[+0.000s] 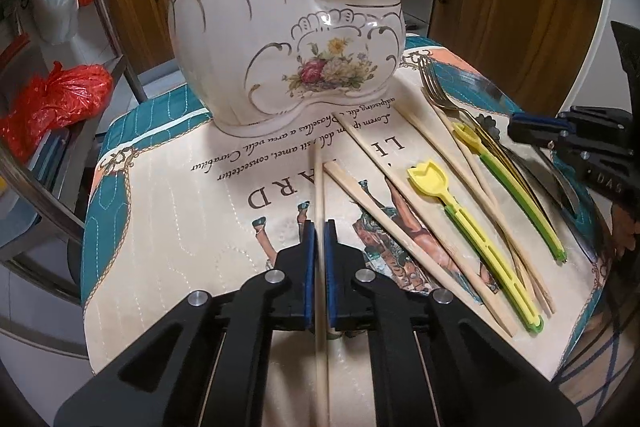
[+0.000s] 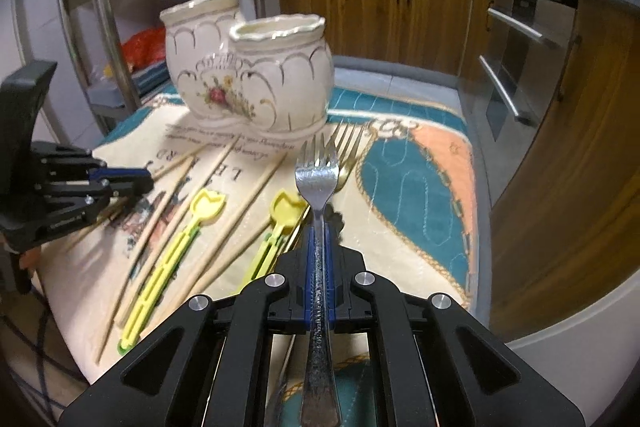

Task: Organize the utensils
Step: 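Lift chopstick over tall cup with left while right carries fork to short cup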

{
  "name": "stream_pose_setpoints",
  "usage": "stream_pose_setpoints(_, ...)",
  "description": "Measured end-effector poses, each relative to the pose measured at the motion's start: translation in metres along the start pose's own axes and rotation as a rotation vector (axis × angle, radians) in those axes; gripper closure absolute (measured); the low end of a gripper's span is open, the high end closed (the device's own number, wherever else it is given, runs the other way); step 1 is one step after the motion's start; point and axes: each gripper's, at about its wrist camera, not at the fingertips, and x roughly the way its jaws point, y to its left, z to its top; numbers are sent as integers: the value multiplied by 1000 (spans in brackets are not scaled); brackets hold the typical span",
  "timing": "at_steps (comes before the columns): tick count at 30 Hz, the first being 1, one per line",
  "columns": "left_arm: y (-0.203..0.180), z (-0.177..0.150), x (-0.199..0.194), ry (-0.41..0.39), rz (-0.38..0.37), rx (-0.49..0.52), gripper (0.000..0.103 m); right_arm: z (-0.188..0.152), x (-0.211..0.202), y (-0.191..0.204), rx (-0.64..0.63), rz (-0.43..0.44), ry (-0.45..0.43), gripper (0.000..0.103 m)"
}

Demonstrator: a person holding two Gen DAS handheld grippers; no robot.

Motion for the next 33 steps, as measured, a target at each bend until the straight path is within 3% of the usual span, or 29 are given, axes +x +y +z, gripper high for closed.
stream_pose_setpoints(5,6,1,-9,-40,11,-18,98,4,-14,-2,2,1,-86,97)
stream_pose_setpoints(13,13,7,-35,-171,-10,-54,98,8,-37,1,-15,-7,-218,97)
stream_pose_setpoints(19,12,11,-67,-331,-34,-49,98,14,-53,12,-30,-21,-321,97)
stream_pose_setpoints(24,19,23,-96,-511,-15,-43,98,29,-68,22,-36,-30,-426,97)
stream_pose_setpoints(33,50,73,-120,-660,-86,-100,98,79,-72,20,6,44,-463,97)
